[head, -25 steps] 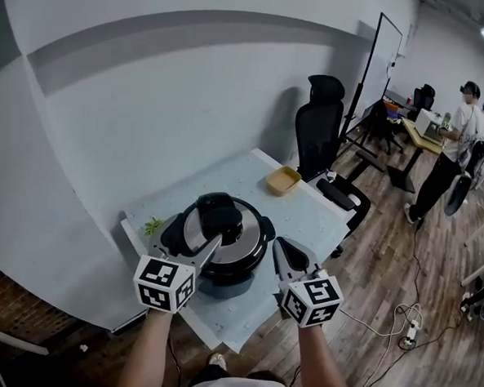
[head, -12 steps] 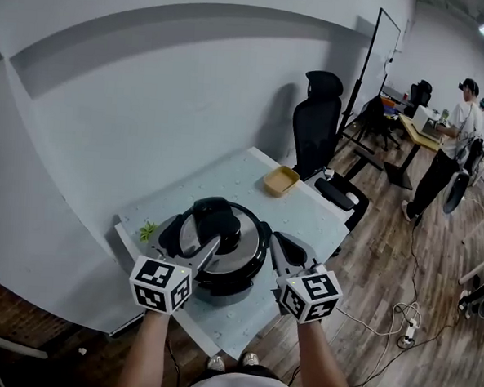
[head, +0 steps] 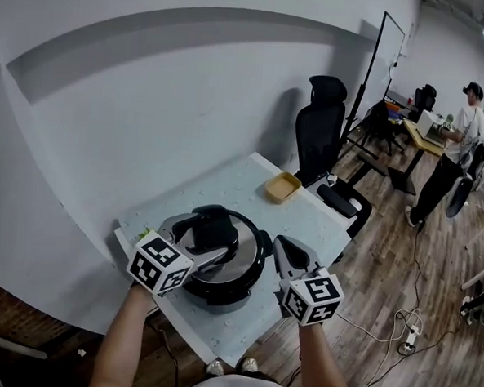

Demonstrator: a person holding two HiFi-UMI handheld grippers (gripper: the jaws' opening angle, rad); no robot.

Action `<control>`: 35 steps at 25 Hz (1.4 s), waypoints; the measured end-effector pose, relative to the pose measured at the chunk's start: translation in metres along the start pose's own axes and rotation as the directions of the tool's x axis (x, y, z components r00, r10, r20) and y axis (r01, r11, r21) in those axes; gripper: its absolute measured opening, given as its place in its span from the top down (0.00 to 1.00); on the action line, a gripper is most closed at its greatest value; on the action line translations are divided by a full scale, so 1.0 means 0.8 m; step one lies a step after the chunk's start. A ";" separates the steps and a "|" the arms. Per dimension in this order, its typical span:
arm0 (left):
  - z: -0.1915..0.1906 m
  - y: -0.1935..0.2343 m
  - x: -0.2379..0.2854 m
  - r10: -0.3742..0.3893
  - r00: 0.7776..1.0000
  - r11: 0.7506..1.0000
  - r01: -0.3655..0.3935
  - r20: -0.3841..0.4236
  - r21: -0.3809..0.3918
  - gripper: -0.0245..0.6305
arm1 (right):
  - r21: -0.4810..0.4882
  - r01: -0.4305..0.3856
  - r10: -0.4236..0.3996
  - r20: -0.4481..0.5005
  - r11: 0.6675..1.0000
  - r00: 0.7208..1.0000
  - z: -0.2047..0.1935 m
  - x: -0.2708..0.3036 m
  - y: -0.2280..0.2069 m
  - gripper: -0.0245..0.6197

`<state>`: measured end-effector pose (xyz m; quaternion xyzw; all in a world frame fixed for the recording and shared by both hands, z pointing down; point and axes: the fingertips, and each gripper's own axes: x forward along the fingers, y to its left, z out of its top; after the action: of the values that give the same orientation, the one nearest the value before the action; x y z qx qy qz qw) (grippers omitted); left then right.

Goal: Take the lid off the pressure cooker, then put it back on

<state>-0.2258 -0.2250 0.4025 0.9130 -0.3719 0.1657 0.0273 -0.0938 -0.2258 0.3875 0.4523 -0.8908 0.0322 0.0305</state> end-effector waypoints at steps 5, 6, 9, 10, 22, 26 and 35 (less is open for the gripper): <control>-0.011 -0.011 0.028 -0.132 0.982 0.987 0.144 -0.135 0.078 0.41 | 0.007 0.026 -0.026 -0.003 1.000 1.000 -0.003 -0.004 -0.014 0.96; -0.014 -0.015 0.034 -0.159 0.973 0.980 0.176 -0.168 0.092 0.41 | 0.009 0.033 -0.033 -0.004 0.999 0.999 -0.004 -0.005 -0.018 0.96; -0.024 -0.019 0.048 -0.199 0.944 0.962 0.240 -0.264 0.132 0.42 | 0.011 0.055 -0.054 -0.006 0.998 0.998 -0.006 -0.012 -0.028 0.96; -0.026 -0.019 0.052 -0.204 0.936 0.958 0.251 -0.288 0.136 0.42 | 0.011 0.061 -0.061 -0.006 0.998 0.998 -0.007 -0.014 -0.031 0.96; -0.036 -0.026 0.063 -0.331 0.874 0.931 0.364 -0.355 0.028 0.51 | 0.017 0.092 -0.091 -0.008 0.996 0.996 -0.008 -0.026 -0.047 0.96; -0.036 -0.024 0.065 -0.325 0.877 0.933 0.358 -0.354 0.031 0.53 | 0.018 0.090 -0.090 -0.006 0.996 0.996 -0.008 -0.026 -0.049 0.96; -0.038 -0.025 0.059 -0.370 0.857 0.909 0.414 -0.359 0.051 0.53 | 0.016 0.094 -0.094 -0.012 0.995 0.996 -0.009 -0.028 -0.050 0.96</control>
<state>-0.1887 -0.2369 0.4481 0.9267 -0.1561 0.3354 0.0666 -0.0482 -0.2311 0.3940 0.4937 -0.8680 0.0405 0.0333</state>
